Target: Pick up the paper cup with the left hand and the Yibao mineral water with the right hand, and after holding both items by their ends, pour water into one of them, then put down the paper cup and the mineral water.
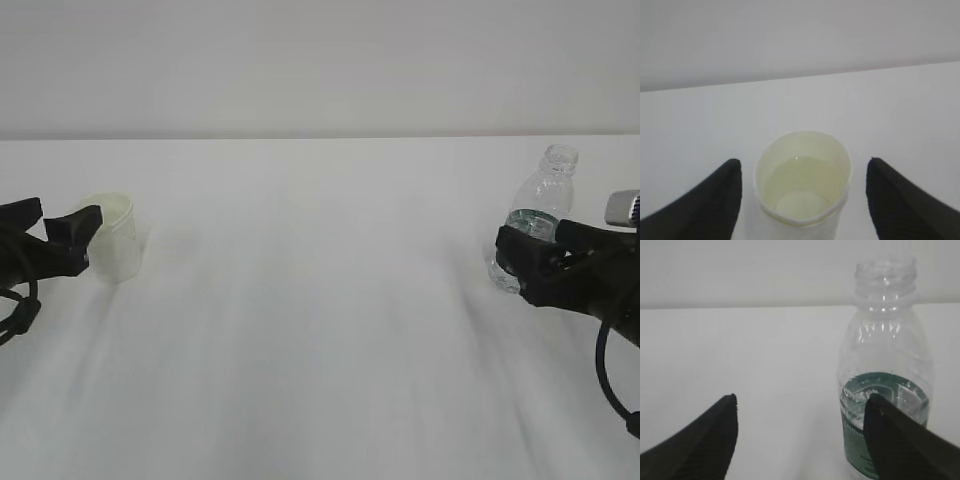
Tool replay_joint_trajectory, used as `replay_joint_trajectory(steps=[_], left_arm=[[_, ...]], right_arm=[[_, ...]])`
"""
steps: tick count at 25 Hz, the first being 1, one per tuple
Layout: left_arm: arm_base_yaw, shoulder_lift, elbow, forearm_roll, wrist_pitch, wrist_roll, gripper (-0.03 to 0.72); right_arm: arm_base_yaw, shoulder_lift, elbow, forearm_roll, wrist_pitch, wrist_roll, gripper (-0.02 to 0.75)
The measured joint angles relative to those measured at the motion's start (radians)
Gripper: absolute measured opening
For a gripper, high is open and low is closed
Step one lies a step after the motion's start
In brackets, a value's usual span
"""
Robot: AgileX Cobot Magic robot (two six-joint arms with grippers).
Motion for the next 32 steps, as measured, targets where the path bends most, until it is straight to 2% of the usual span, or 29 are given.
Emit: replay_joint_trajectory(steps=[8,26,32], left_arm=[[0.000,-0.042,0.000,0.000,0.029,0.002,0.554],[0.000,-0.186,0.001,0.004,0.129,0.041,0.534],[0.000,-0.197,0.001,0.004,0.136,0.047,0.526]], right_arm=[[0.000,-0.064,0.004,0.025,0.070,-0.008,0.592],[0.000,-0.129,0.010,0.312,0.121,-0.159,0.592],[0.000,-0.180,0.010,0.366,0.145,-0.205,0.591]])
